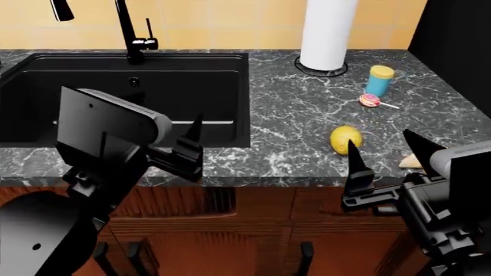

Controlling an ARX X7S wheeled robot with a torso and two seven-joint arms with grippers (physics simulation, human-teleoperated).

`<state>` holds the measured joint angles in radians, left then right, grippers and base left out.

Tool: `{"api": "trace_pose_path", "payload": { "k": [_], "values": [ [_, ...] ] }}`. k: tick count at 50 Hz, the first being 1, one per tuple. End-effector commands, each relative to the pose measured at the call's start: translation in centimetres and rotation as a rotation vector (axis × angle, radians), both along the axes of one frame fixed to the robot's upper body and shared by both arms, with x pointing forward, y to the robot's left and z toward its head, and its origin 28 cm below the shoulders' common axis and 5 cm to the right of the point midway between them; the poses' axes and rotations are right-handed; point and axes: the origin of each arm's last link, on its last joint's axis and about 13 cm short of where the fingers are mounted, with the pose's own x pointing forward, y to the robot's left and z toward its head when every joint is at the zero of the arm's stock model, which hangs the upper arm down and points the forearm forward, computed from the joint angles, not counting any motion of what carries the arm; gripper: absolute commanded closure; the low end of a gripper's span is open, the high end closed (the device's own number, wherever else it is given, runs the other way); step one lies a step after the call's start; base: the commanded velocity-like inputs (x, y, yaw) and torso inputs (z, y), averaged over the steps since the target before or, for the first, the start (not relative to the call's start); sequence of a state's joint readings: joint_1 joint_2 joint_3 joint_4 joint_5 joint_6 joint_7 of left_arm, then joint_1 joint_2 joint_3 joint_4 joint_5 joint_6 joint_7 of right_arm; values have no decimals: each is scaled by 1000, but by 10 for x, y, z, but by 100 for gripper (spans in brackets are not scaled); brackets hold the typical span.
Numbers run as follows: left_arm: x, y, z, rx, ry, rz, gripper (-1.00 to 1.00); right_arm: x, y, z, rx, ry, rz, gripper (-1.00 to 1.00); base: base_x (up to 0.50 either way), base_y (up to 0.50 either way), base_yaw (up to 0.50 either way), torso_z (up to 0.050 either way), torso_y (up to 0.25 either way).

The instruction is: Pick up the fruits and vegetables and place them in the sink. Turn on the sink faucet to wash them. Then turn the sink off and put them in the tray.

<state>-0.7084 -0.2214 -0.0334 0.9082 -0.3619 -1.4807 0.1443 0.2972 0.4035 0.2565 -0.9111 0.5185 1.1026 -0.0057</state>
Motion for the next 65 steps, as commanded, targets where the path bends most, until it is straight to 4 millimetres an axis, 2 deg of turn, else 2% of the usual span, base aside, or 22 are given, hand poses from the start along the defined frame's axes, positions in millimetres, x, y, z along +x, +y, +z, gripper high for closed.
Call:
{"api": "trace_pose_path", "payload": {
  "k": [1,20,29,36,49,53,59,65],
  "values": [
    [-4,-2,15,4,-10,-27,-100,-6,-8,28,-57,-59,-33,-100,195,-469,0,50,0],
    [-11,-2,22,11,-42,-29,-100,-8,-3,42,-3,-119,-4,-100,228,-451,0,50,0],
    [-13,-4,22,20,-41,-46,-100,-9,-3,46,17,-127,16,-100,414,-230,0,47,0],
    [-14,-5,22,25,-43,-56,-100,-11,-3,53,-13,-118,-9,-100,397,-254,0,1,0],
    [-17,-7,23,23,-52,-59,-100,-20,4,42,1,-140,-49,-100,0,0,0,0,0],
    [-15,-4,24,36,-38,-59,-100,-17,-7,62,-185,-47,-11,-100,0,0,0,0,0],
    [-14,-4,25,75,-22,-77,-100,0,-26,82,-419,173,76,-100,0,0,0,0,0],
    [-12,-4,26,82,-23,-70,-100,10,-36,105,-626,266,53,-100,0,0,0,0,0]
  ]
}}
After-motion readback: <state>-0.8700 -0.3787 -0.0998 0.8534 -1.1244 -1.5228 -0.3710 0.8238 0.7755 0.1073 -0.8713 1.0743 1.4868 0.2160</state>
